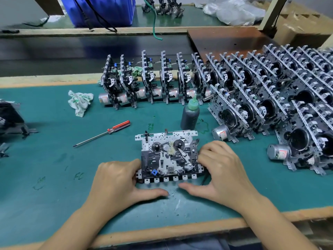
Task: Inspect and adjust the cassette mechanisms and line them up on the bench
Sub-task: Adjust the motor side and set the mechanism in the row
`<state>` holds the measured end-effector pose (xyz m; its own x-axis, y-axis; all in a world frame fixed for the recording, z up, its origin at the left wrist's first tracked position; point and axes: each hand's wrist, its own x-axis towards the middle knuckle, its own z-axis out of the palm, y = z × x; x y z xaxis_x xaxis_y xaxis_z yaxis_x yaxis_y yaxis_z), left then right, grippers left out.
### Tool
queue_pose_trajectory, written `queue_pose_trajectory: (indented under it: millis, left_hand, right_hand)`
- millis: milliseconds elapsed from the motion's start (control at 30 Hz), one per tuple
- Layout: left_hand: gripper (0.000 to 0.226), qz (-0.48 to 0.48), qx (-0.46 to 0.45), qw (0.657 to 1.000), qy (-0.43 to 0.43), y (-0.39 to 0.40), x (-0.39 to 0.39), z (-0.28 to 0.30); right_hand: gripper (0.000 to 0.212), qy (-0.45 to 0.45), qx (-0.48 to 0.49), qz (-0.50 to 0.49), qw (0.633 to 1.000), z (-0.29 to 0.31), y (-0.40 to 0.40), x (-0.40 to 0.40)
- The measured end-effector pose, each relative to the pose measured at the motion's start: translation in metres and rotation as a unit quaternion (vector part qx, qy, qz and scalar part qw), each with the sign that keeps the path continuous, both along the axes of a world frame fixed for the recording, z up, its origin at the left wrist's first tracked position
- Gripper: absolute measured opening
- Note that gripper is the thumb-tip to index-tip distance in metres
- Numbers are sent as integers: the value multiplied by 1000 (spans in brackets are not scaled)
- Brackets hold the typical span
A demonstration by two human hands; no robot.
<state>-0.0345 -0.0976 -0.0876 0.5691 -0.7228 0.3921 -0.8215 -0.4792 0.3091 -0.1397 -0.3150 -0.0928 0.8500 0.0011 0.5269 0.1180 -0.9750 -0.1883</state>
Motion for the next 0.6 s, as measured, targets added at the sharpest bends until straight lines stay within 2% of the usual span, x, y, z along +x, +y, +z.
queue_pose_trajectory:
  millis: [133, 300, 600]
  left_hand:
    - [76, -25, -10, 1000, -15, 0, -1, -1]
    - [76, 35, -29, 998, -32, -1, -3, -2]
    - [78, 91, -38, 995, 1, 1, -5, 2]
  right_hand:
    - [61, -10, -18, -50, 999, -1, 6, -1]
    - [52, 17, 27, 23, 999, 3, 0, 0]
    - [55, 69, 27, 24, 997, 6, -1, 1]
